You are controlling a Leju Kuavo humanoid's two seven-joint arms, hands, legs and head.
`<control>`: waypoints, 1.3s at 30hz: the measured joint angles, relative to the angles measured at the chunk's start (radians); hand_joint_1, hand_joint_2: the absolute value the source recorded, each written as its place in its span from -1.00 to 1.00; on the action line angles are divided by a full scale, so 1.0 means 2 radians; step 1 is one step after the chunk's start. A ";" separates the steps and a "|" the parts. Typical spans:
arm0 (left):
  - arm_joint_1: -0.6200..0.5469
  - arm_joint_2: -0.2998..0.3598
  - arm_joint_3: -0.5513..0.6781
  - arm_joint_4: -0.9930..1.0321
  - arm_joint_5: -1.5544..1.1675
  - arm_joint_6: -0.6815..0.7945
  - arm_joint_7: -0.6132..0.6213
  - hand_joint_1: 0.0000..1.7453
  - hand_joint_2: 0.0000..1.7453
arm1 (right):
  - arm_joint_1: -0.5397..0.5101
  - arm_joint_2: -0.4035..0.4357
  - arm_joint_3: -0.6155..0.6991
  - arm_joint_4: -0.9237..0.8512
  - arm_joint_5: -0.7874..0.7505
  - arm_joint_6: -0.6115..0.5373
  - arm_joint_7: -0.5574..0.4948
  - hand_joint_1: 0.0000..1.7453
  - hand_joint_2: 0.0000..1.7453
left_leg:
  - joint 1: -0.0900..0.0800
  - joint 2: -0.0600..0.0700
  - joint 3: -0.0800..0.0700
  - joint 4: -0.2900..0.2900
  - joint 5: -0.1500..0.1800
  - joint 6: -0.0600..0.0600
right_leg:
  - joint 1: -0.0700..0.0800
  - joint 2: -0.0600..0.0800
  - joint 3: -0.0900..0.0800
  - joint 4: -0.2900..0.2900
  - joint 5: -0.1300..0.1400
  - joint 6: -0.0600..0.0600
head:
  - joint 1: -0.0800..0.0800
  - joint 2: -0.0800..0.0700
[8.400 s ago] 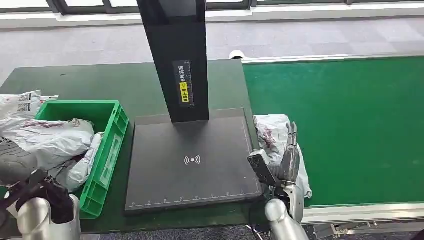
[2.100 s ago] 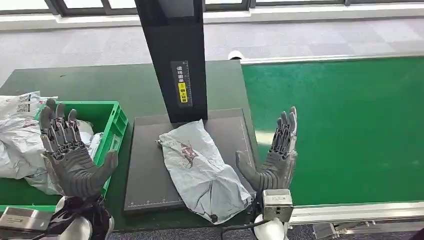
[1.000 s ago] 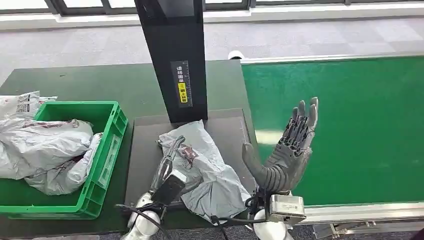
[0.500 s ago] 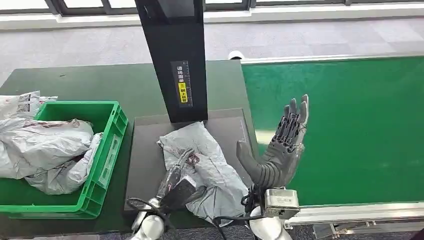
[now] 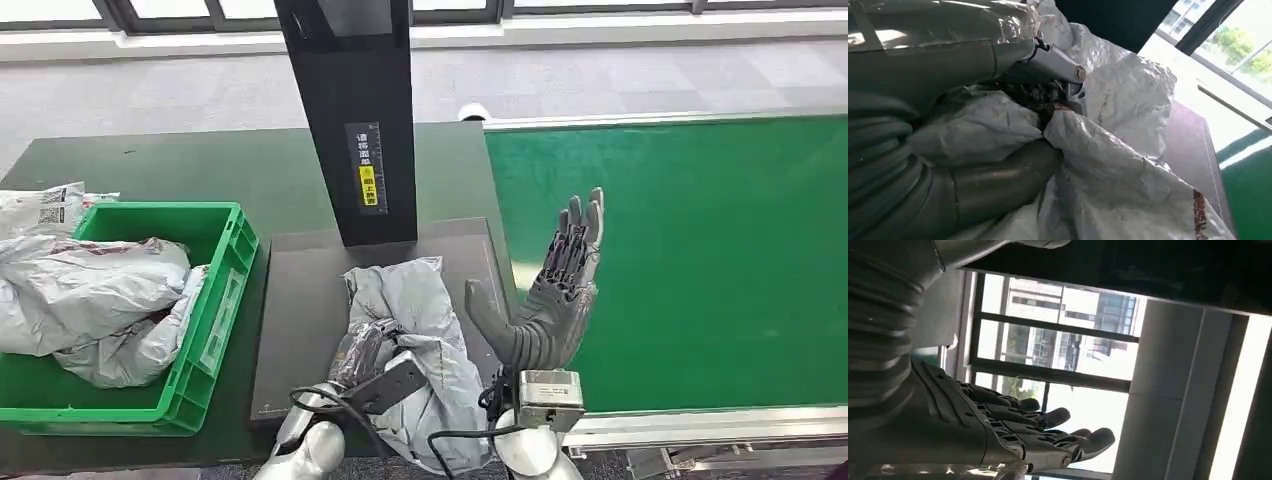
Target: Moved the parcel from conveyor to table for the left to box.
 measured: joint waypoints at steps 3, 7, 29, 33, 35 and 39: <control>-0.006 0.000 -0.005 0.010 -0.020 0.009 0.013 1.00 1.00 | -0.001 0.000 0.000 0.002 0.003 0.000 0.000 -1.00 1.00 | 0.000 0.000 0.000 0.000 0.000 0.000 | 0.000 0.000 0.001 0.000 -0.001 0.000 | 0.000 0.000; -0.008 0.000 -0.009 0.015 -0.043 0.040 0.030 1.00 1.00 | 0.002 0.000 0.000 0.002 0.007 0.000 0.000 -1.00 1.00 | 0.000 0.000 0.000 0.000 -0.002 0.000 | 0.000 0.000 0.004 0.000 -0.002 0.000 | 0.000 0.000; 0.094 0.008 0.148 -0.267 0.029 0.177 -0.130 1.00 1.00 | 0.024 -0.002 0.000 -0.005 0.003 -0.001 0.000 -1.00 1.00 | 0.001 0.002 0.002 0.000 -0.001 -0.001 | 0.001 0.003 0.000 0.000 -0.002 -0.001 | 0.000 0.000; 0.116 0.006 0.196 -0.356 0.031 0.177 -0.132 1.00 1.00 | 0.024 -0.003 0.000 -0.005 0.002 -0.001 0.000 -1.00 1.00 | 0.001 0.002 0.001 0.000 -0.001 -0.001 | 0.001 0.002 0.000 0.000 -0.002 -0.001 | 0.000 0.000; 0.125 0.005 0.214 -0.392 0.034 0.177 -0.134 1.00 1.00 | 0.024 -0.004 0.000 -0.005 0.002 -0.001 0.000 -1.00 1.00 | 0.001 0.002 0.001 0.000 -0.001 -0.001 | 0.001 0.002 0.000 0.000 -0.002 -0.001 | 0.000 0.000; 0.134 0.005 0.233 -0.431 0.034 0.177 -0.138 1.00 1.00 | 0.024 -0.004 0.000 -0.005 0.003 -0.001 0.000 -1.00 1.00 | 0.001 0.002 0.001 0.000 -0.001 -0.001 | 0.001 0.002 0.000 0.000 -0.002 -0.001 | 0.000 0.000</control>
